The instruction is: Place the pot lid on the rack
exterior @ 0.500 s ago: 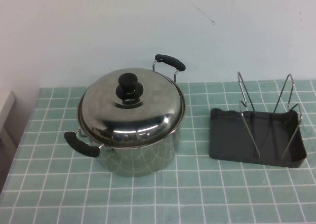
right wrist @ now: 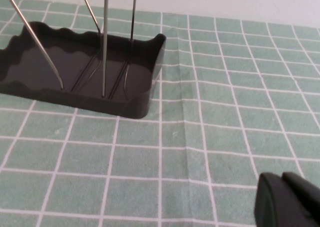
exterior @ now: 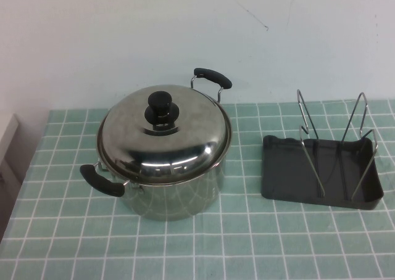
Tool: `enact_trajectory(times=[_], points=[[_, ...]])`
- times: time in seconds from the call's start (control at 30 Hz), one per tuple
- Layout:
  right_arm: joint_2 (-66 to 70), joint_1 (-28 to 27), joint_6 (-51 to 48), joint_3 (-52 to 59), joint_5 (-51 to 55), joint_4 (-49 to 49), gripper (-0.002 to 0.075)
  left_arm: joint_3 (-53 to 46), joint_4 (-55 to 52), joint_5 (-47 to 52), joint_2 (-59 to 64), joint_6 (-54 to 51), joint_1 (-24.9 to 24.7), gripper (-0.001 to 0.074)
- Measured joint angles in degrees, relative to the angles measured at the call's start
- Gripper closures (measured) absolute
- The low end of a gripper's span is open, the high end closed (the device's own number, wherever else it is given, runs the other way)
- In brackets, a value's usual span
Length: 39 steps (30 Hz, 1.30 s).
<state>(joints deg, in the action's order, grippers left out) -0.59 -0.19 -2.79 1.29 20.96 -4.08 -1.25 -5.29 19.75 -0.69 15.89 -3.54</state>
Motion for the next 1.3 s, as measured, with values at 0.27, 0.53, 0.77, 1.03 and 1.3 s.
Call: enact_trajectory(times=[0.27,0.53,0.77,1.03,1.3], points=[[0.0,0.0,0.0,0.0,0.0,0.0,0.0727,0.0,0.0,0.0,0.0,0.0,0.0,0.0737],[0.0,0.0,0.0,0.0,0.0,0.0,0.0727,0.0,0.0,0.0,0.0,0.0,0.0,0.0737],[0.0,0.0,0.0,0.0,0.0,0.0,0.0727,0.0,0.0,-0.8,0.0,0.0,0.0,0.0738],[0.0,0.0,0.0,0.3,-8.7,0.0,0.0727,-0.4,-0.2,-16.6,0.0,0.0,0.0,0.0737],[0.0,0.0,0.0,0.3,-35.7,-2.0,0.0727,-0.5,-0.8,-44.7,0.0,0.0,0.0,0.0737]])
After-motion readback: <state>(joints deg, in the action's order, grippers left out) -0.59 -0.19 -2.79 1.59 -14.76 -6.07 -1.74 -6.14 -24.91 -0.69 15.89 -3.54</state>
